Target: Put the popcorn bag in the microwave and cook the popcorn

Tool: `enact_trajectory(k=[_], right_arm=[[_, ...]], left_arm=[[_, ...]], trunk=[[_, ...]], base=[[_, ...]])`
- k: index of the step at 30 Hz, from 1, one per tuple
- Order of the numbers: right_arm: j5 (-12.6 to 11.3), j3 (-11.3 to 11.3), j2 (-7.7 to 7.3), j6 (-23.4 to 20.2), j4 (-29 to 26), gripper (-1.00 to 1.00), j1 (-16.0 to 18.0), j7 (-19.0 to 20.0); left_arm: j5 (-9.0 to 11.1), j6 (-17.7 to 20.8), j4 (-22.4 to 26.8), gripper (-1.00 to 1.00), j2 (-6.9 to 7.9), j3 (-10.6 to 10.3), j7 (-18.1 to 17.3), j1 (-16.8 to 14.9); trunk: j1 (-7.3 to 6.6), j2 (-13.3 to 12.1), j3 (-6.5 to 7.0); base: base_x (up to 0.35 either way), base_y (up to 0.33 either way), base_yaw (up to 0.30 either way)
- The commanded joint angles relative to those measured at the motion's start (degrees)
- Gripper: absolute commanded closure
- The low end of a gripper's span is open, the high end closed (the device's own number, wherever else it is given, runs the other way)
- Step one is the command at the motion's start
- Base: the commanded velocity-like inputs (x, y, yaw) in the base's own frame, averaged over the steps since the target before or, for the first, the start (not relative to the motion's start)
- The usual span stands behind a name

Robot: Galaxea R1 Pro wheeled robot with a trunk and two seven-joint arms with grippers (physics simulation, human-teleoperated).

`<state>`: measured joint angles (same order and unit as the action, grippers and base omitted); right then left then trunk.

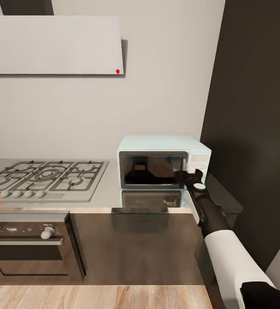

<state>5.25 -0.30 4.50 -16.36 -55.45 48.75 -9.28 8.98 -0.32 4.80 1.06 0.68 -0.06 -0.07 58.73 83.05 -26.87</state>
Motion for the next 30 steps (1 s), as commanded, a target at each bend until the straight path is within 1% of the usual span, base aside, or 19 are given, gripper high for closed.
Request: enact_trajectory(k=[1, 2, 3, 5, 11, 13, 16, 26, 30], right_arm=[[0.5, -0.9, 0.05, -0.4, -0.1, -1.0, 0.0, 0.0], [0.5, -2.1, 0.06, -0.4, -0.1, -1.0, 0.0, 0.0], [0.5, -2.7, 0.06, -0.4, -0.1, -1.0, 0.0, 0.1], [0.5, -3.2, 0.12, -0.4, 0.0, -1.0, 0.0, 0.1], [0.5, -3.1, 0.42, -0.5, 0.0, -1.0, 0.0, 0.1], [0.5, -3.1, 1.39, -0.5, 0.1, -1.0, 0.0, 0.2], [0.6, -3.0, 2.17, -0.6, 0.1, -1.0, 0.0, 0.3], [0.9, -3.0, 2.08, -0.6, 0.1, -1.0, 0.0, 0.5], [1.0, -2.9, 2.09, -0.6, 0.1, -1.0, 0.0, 0.5]], left_arm=[[0.4, 0.0, 0.0, -1.0, 0.0, 0.0, 0.0, 0.0], [0.4, 0.0, 0.0, -1.0, 0.0, 0.0, 0.0, 0.0], [0.4, 0.0, 0.0, -1.0, 0.0, 0.0, 0.0, 0.0], [0.4, 0.0, 0.0, -1.0, 0.0, 0.0, 0.0, 0.0], [0.4, 0.0, 0.0, -1.0, 0.0, 0.0, 0.0, 0.0], [0.4, 0.0, 0.0, -1.0, 0.0, 0.0, 0.0, 0.0], [0.4, 0.0, 0.0, -1.0, 0.0, 0.0, 0.0, 0.0], [0.4, 0.0, 0.1, -1.0, 0.02, 0.0, 0.0, 0.0], [0.5, 0.0, 0.1, -1.0, 0.05, 0.0, 0.1, 0.0]], trunk=[[0.0, 0.0, -0.06], [0.0, 0.0, -0.06], [0.0, 0.0, -0.06], [0.0, 0.0, -0.06], [0.0, 0.0, -0.06], [0.0, 0.0, -0.06], [0.0, 0.0, -0.06], [0.0, 0.0, -0.06], [0.0, 0.0, -0.06]], base=[[0.0, 0.0, 0.0], [0.0, 0.0, 0.0], [0.0, 0.0, 0.0], [0.0, 0.0, 0.0], [0.0, 0.0, 0.0], [0.0, 0.0, 0.0], [0.0, 0.0, 0.0], [0.002, 0.0, 0.0], [0.113, 0.0, 0.0]])
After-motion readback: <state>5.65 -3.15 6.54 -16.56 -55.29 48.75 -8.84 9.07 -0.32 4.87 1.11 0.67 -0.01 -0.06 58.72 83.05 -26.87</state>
